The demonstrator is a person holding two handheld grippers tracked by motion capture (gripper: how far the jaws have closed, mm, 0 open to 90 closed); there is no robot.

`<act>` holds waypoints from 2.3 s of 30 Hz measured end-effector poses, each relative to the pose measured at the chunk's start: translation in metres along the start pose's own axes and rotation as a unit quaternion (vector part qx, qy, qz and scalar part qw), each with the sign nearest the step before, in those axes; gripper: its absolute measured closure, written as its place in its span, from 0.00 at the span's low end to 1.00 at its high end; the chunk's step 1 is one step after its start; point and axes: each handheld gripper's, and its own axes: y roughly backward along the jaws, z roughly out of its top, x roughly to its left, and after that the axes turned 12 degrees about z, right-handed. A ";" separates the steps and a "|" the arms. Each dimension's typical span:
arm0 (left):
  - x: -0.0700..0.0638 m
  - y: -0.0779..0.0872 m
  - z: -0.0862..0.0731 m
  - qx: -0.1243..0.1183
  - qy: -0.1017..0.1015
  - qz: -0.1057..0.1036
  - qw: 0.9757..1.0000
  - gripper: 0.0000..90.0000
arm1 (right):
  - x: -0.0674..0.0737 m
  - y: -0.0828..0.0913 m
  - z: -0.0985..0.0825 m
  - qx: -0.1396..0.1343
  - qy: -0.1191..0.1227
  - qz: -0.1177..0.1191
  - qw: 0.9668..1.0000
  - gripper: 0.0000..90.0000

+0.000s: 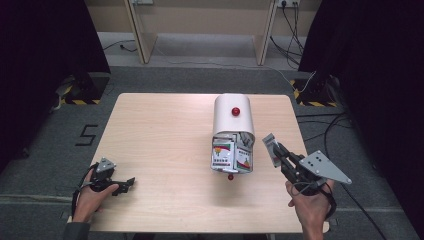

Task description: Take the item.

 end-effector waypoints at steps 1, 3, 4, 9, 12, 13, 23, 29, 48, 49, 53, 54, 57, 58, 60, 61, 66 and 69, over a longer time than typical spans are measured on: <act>0.000 0.000 0.000 0.000 0.000 0.000 1.000 0.00 | -0.001 0.000 -0.001 0.002 -0.001 -0.004 1.000 0.96; 0.000 0.000 0.000 0.000 0.000 0.000 1.000 0.00 | -0.007 -0.001 -0.005 0.006 -0.001 -0.015 1.000 0.96; 0.000 0.000 0.000 0.001 -0.001 0.000 1.000 0.00 | -0.010 -0.003 -0.007 0.010 -0.004 -0.021 1.000 0.96; 0.000 0.000 0.000 0.001 -0.001 0.000 1.000 0.00 | -0.024 -0.011 -0.021 0.028 -0.020 -0.034 0.999 0.96; 0.000 0.000 0.000 0.001 -0.001 0.000 1.000 0.00 | -0.030 -0.014 -0.027 0.037 -0.026 -0.040 0.998 0.96; 0.000 0.000 0.000 0.001 -0.001 0.000 1.000 0.00 | -0.032 -0.015 -0.029 0.039 -0.026 -0.042 0.998 0.96; 0.000 0.000 0.000 0.001 -0.001 0.000 1.000 0.00 | -0.049 -0.019 -0.045 0.061 -0.043 -0.060 0.995 0.96; 0.000 0.000 0.000 0.001 -0.001 0.000 1.000 0.00 | -0.058 -0.023 -0.056 0.075 -0.046 -0.077 0.993 0.96; 0.000 0.000 0.000 0.001 -0.001 0.000 1.000 0.00 | -0.079 -0.035 -0.087 0.119 -0.070 -0.096 0.986 0.96; 0.000 0.000 0.000 0.001 -0.001 0.000 1.000 0.00 | -0.080 -0.035 -0.089 0.121 -0.073 -0.097 0.985 0.96; 0.000 0.000 0.000 0.001 -0.001 0.000 1.000 0.00 | -0.083 -0.035 -0.092 0.124 -0.076 -0.102 0.984 0.96; 0.000 0.000 0.000 0.001 -0.001 0.000 1.000 0.00 | -0.083 -0.035 -0.093 0.125 -0.075 -0.102 0.984 0.96; 0.000 0.000 0.000 0.001 -0.001 0.000 1.000 0.00 | -0.084 -0.036 -0.095 0.131 -0.074 -0.105 0.983 0.96; 0.000 0.000 0.000 0.001 -0.001 0.000 1.000 0.00 | -0.085 -0.036 -0.096 0.133 -0.073 -0.106 0.983 0.96; 0.000 0.000 0.000 0.001 -0.001 0.000 1.000 0.00 | -0.086 -0.037 -0.098 0.136 -0.076 -0.106 0.982 0.96; 0.000 0.000 0.000 0.001 -0.001 0.000 1.000 0.00 | -0.086 -0.037 -0.099 0.138 -0.076 -0.108 0.982 0.96; 0.000 0.000 0.000 0.001 -0.001 0.000 1.000 0.00 | -0.088 -0.037 -0.100 0.142 -0.074 -0.108 0.981 0.96; 0.000 0.000 0.000 0.001 -0.001 0.000 1.000 0.00 | -0.089 -0.037 -0.103 0.146 -0.081 -0.111 0.980 0.96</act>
